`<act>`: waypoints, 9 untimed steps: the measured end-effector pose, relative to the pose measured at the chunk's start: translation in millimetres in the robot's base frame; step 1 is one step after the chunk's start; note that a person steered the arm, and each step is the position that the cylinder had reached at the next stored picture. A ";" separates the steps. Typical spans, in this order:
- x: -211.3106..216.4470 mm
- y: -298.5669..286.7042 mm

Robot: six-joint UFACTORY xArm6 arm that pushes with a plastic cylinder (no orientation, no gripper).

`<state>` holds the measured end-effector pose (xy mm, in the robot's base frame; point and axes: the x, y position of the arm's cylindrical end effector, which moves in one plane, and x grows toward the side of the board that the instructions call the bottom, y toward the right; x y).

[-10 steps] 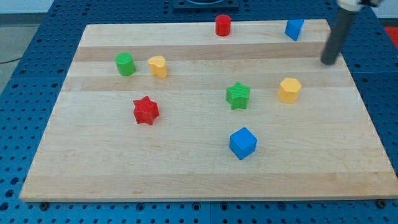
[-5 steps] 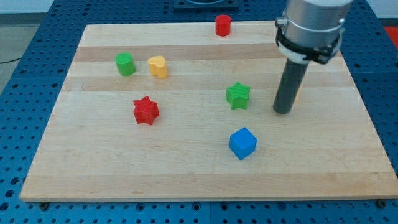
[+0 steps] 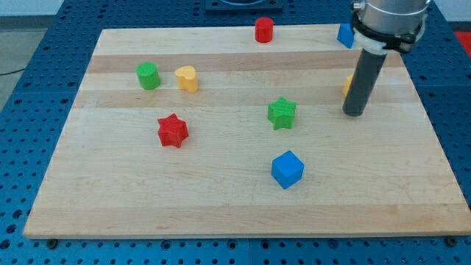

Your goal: Move the yellow hexagon closer to blue triangle

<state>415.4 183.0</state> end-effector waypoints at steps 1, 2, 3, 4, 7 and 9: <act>-36.6 5.0; -66.4 7.5; -80.8 7.5; -64.8 21.1; -104.8 32.7; -124.2 31.0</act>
